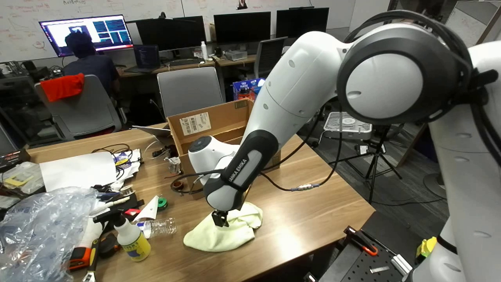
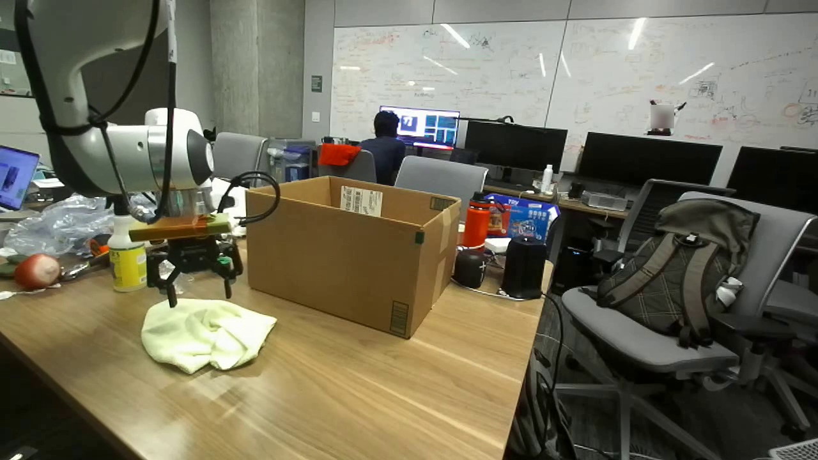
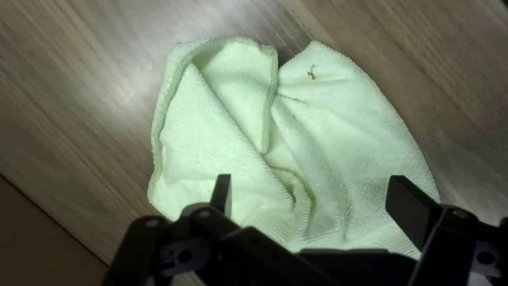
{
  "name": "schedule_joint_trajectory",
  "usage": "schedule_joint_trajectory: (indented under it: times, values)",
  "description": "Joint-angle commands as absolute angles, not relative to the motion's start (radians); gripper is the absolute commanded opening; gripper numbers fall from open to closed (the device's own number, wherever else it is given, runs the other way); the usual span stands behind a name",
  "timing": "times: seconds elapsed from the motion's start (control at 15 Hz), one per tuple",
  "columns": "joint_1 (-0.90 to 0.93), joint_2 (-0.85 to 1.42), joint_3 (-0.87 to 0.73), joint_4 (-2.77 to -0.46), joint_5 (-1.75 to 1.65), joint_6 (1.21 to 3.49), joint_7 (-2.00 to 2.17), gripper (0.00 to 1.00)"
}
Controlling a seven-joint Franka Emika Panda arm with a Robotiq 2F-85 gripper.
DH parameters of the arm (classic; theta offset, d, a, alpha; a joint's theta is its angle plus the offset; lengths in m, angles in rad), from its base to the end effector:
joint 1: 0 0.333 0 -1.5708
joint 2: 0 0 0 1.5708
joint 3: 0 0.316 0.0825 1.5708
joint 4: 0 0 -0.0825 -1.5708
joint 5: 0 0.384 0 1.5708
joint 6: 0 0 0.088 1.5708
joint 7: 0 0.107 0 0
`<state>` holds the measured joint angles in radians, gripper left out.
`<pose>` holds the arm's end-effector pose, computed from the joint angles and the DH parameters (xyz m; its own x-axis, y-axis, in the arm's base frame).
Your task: Put the shirts and towels in the box respectively one at a time
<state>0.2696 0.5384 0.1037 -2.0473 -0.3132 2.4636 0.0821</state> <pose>0.5400 0.2125 0.1640 0.8578 0.5006 -0.1169 0.5126 -0.8498 0.1225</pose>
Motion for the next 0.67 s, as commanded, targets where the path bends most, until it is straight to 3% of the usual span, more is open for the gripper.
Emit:
schedule_joint_trajectory:
  times: [0.0, 0.6]
  values:
    - [0.288, 0.582, 0.086, -2.01, -0.315, 2.473, 0.091, 1.0]
    - [0.285, 0.648, 0.078, -2.001, -0.306, 2.489, 0.088, 1.0]
